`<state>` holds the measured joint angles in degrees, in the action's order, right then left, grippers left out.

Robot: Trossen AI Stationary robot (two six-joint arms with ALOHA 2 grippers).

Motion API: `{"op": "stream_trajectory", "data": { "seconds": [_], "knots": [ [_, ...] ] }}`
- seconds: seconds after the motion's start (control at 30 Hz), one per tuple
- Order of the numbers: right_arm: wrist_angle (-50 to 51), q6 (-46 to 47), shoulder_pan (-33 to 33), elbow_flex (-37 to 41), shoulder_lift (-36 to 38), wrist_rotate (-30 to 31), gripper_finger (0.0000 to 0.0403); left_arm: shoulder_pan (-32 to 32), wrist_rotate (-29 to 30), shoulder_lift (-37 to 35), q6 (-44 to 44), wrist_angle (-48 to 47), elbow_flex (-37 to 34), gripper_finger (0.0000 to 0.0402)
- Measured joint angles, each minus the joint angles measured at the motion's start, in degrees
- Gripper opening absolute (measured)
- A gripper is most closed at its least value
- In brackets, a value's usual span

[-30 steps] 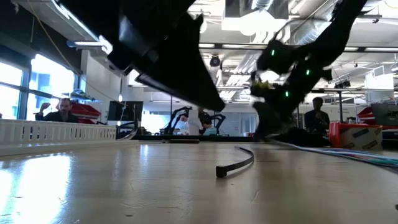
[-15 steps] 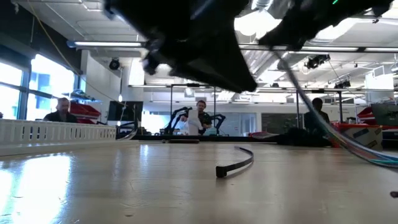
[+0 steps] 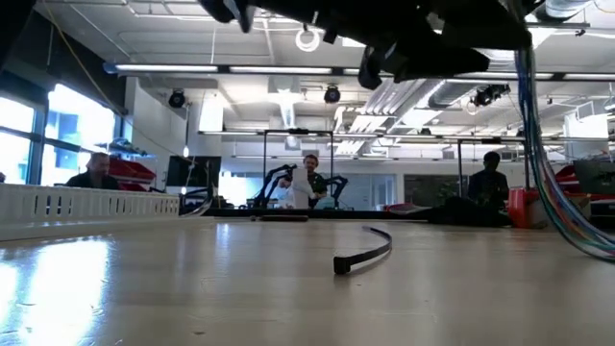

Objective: Ziptie cables
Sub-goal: Wrap the black zip tie around the cable

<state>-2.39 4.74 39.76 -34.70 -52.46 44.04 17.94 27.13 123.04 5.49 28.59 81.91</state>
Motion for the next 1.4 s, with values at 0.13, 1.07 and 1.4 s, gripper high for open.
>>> {"op": "stream_trajectory", "data": {
  "seconds": [0.13,1.07,1.4],
  "knots": [
    [-1.4,-0.8,4.3,0.0,0.0,4.0,0.0,-3.6,-1.6,0.0,2.4,0.8,0.0,0.0186],
    [-3.1,-2.4,8.0,0.0,-0.1,5.5,0.0,-6.5,-19.0,1.8,-11.2,9.9,0.0,0.0261],
    [-5.7,-4.9,8.0,-0.1,-0.1,5.5,0.0,-5.9,-15.3,12.7,-12.6,18.3,11.4,0.0308]
  ]
}}
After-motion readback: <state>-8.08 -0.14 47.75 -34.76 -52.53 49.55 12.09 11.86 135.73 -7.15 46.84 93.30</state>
